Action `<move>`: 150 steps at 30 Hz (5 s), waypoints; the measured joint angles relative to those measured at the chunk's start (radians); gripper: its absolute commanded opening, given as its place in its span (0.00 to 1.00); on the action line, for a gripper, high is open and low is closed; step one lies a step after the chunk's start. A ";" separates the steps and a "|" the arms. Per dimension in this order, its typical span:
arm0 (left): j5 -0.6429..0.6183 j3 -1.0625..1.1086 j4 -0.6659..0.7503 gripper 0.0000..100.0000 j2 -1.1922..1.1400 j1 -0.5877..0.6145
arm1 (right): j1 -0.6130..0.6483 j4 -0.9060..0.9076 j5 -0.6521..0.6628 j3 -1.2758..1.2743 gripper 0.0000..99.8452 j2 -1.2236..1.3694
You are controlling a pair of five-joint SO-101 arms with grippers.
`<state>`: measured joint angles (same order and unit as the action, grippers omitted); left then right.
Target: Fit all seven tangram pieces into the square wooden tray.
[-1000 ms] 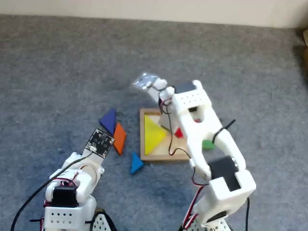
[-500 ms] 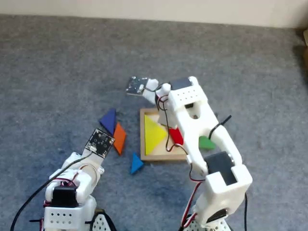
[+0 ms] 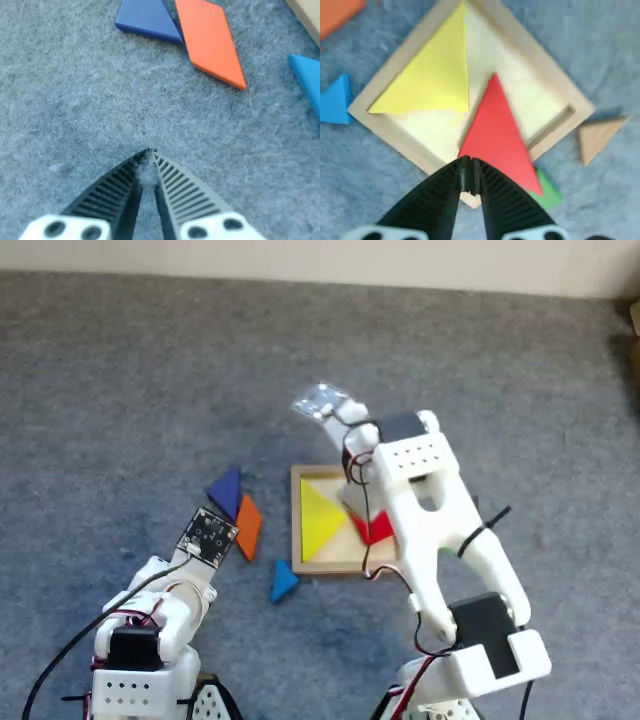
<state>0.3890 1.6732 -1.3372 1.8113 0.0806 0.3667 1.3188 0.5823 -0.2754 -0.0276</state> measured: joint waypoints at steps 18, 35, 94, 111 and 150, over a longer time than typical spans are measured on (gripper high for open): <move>0.000 0.000 0.000 0.01 0.000 0.000 | -0.061 -0.387 -0.026 -0.229 0.01 0.000; 0.000 0.000 0.000 0.01 0.000 0.000 | -0.025 -0.434 -0.029 -0.043 0.01 0.232; 0.000 0.000 0.000 0.01 0.000 0.000 | 0.150 -0.522 -0.031 -0.078 0.01 0.195; 0.000 0.000 0.000 0.01 0.000 0.000 | -0.021 -0.278 -0.319 -0.141 0.01 -0.029; 0.000 0.000 0.000 0.01 0.000 0.000 | 0.110 -0.663 -0.328 -0.407 0.01 -0.173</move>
<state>0.3890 1.6732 -1.3372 1.8113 0.0806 0.4772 0.6559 0.2539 -0.6820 -0.2010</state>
